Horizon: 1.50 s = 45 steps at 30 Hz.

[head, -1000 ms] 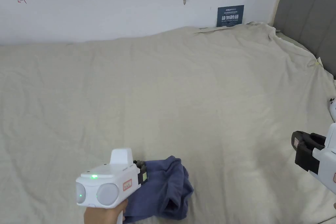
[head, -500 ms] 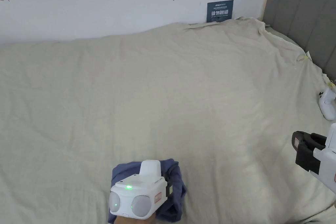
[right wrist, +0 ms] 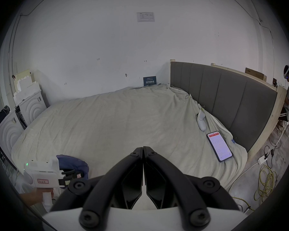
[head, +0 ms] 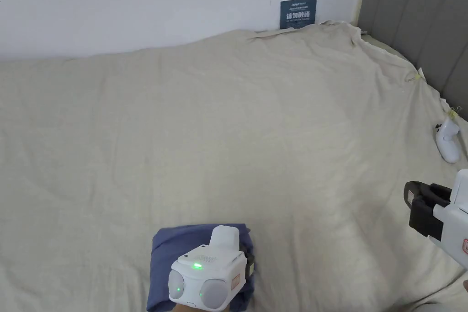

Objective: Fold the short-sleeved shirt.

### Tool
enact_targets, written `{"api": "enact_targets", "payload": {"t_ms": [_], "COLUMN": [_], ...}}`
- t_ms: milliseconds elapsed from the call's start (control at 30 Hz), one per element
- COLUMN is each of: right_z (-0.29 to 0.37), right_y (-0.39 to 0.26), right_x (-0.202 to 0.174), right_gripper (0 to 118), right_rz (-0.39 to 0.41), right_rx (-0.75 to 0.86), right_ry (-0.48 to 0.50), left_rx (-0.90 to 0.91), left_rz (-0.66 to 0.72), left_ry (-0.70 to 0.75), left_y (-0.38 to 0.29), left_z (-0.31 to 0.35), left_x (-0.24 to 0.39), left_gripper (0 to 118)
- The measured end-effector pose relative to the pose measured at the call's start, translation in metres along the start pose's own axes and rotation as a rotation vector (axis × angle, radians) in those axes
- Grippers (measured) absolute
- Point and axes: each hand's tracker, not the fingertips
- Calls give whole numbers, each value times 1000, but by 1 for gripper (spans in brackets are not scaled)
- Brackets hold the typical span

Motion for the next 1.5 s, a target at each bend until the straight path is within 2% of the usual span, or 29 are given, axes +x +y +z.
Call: {"api": "enact_targets", "payload": {"t_ms": [333,667,867,1233,1500], "right_z": [5,10,10,5,6], "right_y": [14,33,38,31,28], "right_x": [-19,-61,-88,-125,-142], "right_gripper": [0,0,0,0,0], "right_rz": [19,57,75,135,147], "right_rx": [49,149,228,363,398], "right_ry": [24,75,95,74,73], "left_rx": [229,475,591,728,729], "left_rz": [-10,-4,7,57,86], "left_ry": [-29,85,226,448,469], "left_y": [50,90,85,48,37], "left_z": [80,172,208,238,243], "left_x": [-11,-59,-97,-142,-151], "left_gripper": [0,0,0,0,0]}}
